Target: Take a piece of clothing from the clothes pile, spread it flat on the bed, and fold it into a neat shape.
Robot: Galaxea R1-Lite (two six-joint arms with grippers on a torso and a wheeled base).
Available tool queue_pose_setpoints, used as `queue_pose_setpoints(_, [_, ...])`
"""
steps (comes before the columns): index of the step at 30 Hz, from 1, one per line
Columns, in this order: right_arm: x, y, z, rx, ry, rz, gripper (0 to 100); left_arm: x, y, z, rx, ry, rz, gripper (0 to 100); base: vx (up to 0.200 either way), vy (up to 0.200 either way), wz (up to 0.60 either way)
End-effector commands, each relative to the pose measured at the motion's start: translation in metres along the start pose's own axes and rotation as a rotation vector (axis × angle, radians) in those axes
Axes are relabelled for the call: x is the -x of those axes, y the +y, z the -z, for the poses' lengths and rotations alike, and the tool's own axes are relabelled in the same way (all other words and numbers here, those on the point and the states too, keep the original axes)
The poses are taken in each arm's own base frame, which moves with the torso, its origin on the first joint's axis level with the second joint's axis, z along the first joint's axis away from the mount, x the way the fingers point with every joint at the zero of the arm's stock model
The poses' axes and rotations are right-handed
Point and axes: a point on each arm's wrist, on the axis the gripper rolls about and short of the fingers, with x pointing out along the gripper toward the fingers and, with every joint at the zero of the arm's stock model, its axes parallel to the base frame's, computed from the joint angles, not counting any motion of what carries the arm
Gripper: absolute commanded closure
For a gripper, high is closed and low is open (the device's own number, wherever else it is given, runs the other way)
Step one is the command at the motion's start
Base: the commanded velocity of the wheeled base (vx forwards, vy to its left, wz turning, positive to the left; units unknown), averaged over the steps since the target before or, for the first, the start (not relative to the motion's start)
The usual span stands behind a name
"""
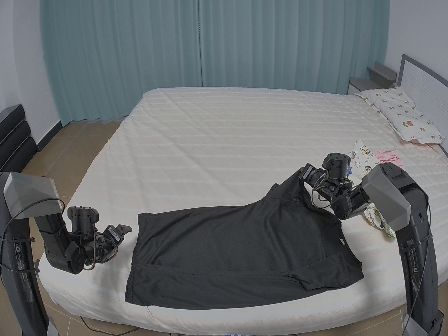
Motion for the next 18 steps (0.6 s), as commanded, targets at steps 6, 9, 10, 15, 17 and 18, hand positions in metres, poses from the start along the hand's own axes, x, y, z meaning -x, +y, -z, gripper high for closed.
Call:
queue_pose_setpoints(6, [-0.011, -0.013, 0.012, 0.041, -0.006, -0.013, 100, 0.000, 0.000, 0.000, 0.000, 0.001, -0.002, 0, 0.000, 0.000, 0.00])
queue_pose_setpoints(9, [-0.010, -0.015, 0.011, 0.037, 0.010, -0.030, 0, 0.000, 0.000, 0.000, 0.000, 0.001, -0.002, 0, 0.000, 0.000, 0.00])
queue_pose_setpoints(10, [-0.011, -0.018, 0.011, 0.036, 0.006, -0.029, 0, 0.000, 0.001, 0.001, 0.001, 0.003, -0.003, 0, 0.000, 0.000, 0.00])
queue_pose_setpoints(15, [0.000, -0.025, -0.009, 0.039, -0.008, -0.011, 0, 0.000, 0.001, 0.001, 0.001, 0.001, -0.004, 0, 0.000, 0.000, 0.00])
queue_pose_setpoints(17, [0.006, -0.023, -0.011, 0.044, 0.011, -0.013, 0, 0.000, 0.001, 0.001, 0.001, 0.001, -0.004, 0, 0.000, 0.000, 0.00])
queue_pose_setpoints(18, [0.019, -0.025, -0.013, 0.066, 0.062, -0.027, 0, 0.000, 0.001, 0.001, 0.001, 0.001, -0.004, 0, 0.000, 0.000, 0.00])
